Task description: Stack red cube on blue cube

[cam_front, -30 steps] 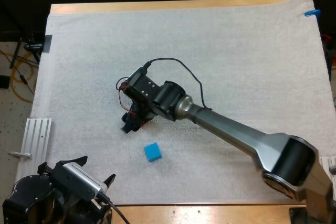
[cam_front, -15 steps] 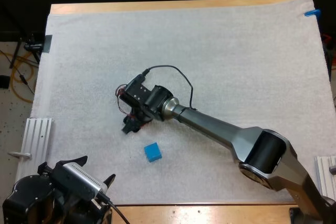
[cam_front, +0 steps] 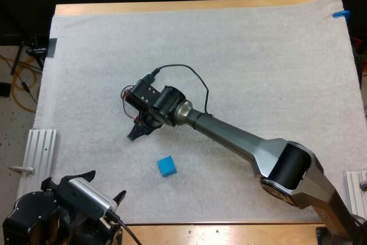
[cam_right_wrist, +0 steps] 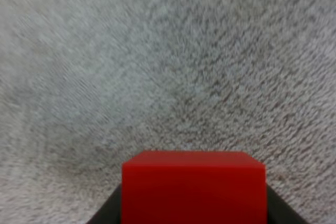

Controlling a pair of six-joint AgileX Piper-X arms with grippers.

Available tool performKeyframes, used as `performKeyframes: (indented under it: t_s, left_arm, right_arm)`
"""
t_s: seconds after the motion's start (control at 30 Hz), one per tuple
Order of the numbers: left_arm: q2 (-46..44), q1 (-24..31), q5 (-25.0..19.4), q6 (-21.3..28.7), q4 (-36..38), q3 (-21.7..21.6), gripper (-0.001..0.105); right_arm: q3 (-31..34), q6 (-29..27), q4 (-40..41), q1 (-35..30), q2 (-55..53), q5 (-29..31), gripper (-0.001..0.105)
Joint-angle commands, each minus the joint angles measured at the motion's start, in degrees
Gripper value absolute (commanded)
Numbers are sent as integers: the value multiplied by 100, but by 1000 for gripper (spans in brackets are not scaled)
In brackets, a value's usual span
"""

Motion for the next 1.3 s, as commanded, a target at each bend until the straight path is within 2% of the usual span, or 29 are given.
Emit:
performKeyframes:
  t_s: [0.0,0.17,0.33,0.67,0.9,1.13,1.27]
  left_arm:
    - [-2,-22,33,26,1,-51,67]
    - [-2,-22,33,26,1,-51,67]
    - [-2,-22,33,26,1,-51,67]
    - [-2,-22,33,26,1,-51,67]
    - [-2,-22,33,26,1,-51,67]
    - [-2,-22,33,26,-25,-51,67]
    - [-2,-22,33,26,-25,-51,67]
  right_arm:
    - [-195,-21,178,-3,-208,35,13]
    - [-335,-133,423,-3,-749,176,13]
    - [-335,-117,1075,-3,-1341,173,13]
    - [-156,103,1795,324,-1730,163,13]
    - [543,418,1674,578,-1915,313,13]
    - [1753,670,841,611,-2376,242,13]
    - [2029,723,670,647,-2409,115,13]
